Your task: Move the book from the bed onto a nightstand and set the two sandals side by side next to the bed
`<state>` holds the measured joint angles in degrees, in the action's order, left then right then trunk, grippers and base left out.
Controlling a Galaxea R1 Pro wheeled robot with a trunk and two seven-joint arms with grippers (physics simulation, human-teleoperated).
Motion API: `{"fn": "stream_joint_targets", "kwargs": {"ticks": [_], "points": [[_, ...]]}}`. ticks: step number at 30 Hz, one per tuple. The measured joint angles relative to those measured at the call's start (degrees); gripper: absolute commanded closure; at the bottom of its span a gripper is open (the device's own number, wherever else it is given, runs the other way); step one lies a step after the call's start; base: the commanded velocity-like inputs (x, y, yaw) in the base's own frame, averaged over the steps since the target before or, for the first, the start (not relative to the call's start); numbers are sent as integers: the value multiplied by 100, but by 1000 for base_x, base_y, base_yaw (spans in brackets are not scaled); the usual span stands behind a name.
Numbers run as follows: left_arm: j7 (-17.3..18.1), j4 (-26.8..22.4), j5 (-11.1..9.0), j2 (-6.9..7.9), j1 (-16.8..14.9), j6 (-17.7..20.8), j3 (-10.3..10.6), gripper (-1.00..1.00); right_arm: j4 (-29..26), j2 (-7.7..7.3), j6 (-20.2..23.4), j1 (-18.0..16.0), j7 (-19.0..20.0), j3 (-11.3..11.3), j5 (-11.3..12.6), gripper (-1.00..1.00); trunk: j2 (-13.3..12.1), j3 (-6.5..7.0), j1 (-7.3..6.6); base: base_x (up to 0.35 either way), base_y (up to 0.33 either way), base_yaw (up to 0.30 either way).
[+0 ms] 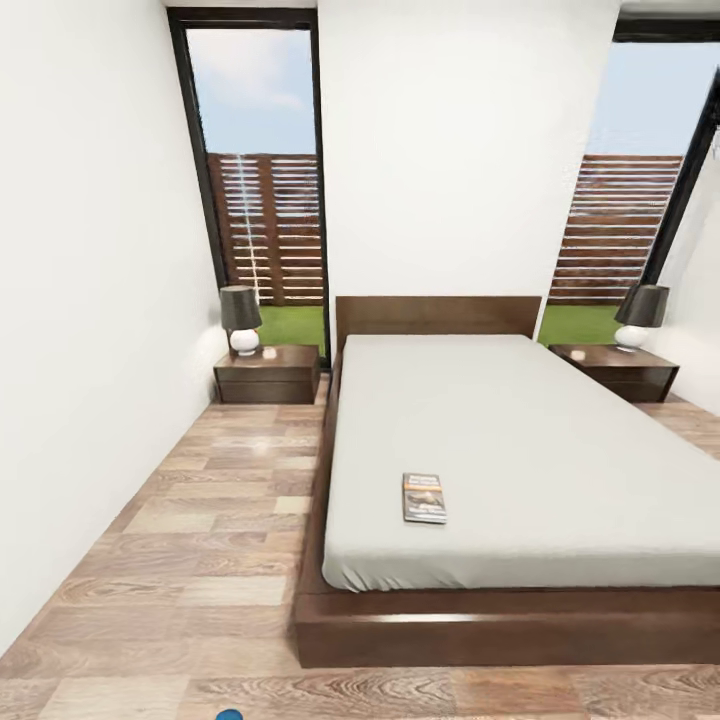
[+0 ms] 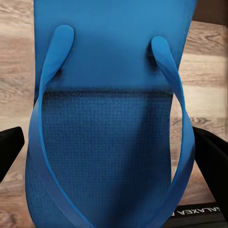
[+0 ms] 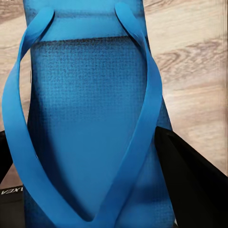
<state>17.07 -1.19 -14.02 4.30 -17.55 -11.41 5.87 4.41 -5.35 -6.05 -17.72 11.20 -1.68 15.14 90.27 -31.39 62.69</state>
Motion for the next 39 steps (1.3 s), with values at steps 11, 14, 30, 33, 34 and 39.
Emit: {"fn": "stream_joint_targets", "kwargs": {"ticks": [11,14,30,33,34,39], "points": [[6,0,10,-17,-1,-11,15,100,3,0,0,0,0,0,0,100,0,0,0,0,0,-300],[7,0,10,-114,0,-17,29,100,1,0,0,0,0,0,0,100,0,0,0,0,0,-300],[6,0,0,-261,-2,-17,5,100,2,0,-5,0,0,0,0,100,0,0,0,0,0,-300],[6,0,0,-264,-2,-16,9,100,3,0,-3,0,0,0,0,100,0,0,0,0,0,-300],[6,0,0,-264,-1,-16,10,100,2,0,-4,0,0,0,0,100,0,0,0,0,0,-300],[6,0,1,-263,0,-13,8,100,1,0,-4,0,0,-1,0,100,0,0,0,0,0,-300]]}}
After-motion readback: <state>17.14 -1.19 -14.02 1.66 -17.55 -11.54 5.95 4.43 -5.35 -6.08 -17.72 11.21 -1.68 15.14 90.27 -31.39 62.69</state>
